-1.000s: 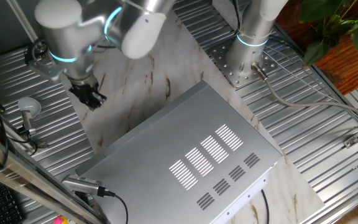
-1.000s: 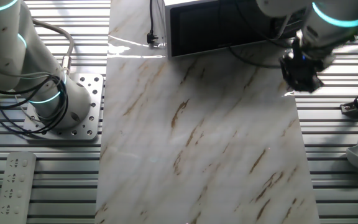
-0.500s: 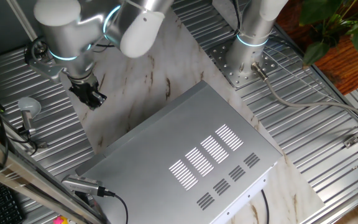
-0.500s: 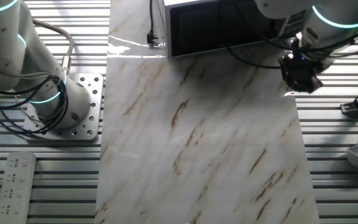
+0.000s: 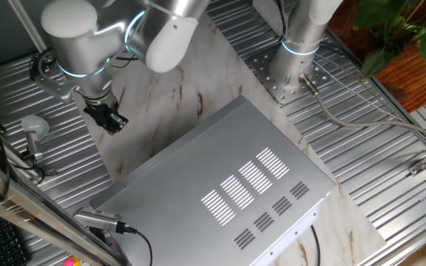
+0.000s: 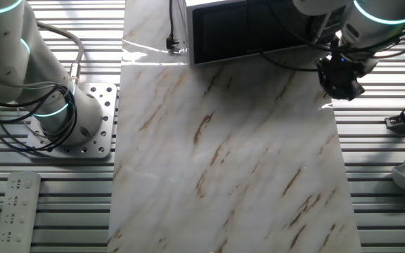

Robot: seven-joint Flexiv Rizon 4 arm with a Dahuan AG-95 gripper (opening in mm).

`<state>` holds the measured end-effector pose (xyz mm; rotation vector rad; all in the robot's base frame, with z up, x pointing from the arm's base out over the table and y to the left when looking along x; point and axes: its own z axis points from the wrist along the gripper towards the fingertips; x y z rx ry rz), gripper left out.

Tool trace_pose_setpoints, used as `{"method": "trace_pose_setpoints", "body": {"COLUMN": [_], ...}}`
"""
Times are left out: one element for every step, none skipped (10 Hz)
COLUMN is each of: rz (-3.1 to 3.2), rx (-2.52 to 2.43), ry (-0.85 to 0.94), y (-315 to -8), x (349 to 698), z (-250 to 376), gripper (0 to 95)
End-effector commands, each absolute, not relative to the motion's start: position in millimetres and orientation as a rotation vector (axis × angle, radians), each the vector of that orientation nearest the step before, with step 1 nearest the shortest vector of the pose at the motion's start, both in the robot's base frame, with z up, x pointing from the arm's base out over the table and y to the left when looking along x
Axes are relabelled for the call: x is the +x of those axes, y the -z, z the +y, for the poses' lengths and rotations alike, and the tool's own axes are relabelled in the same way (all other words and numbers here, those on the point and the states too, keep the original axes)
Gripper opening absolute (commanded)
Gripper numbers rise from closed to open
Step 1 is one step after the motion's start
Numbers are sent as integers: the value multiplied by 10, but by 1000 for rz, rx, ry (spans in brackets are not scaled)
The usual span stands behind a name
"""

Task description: Open the microwave door

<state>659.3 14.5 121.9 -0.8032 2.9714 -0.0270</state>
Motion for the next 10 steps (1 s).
{"method": "trace_pose_setpoints", "body": {"rz": [2997,3002,3018,3025,3036,3037,3038,3040,3039,3027], "rx": [-728,-709,-657,-623,-563,-544,-539,-537,-554,-583], "ry": [51,48,42,44,43,43,40,40,35,3], "y": [-1238,-1246,-1255,-1257,-1254,-1250,-1252,-1257,-1254,-1230], "x": [6601,6601,6584,6569,6553,6546,6544,6543,6551,6564], "z": [273,335,468,556,681,734,739,724,609,460], "gripper": [0,0,190,190,190,190,190,0,0,0]}}
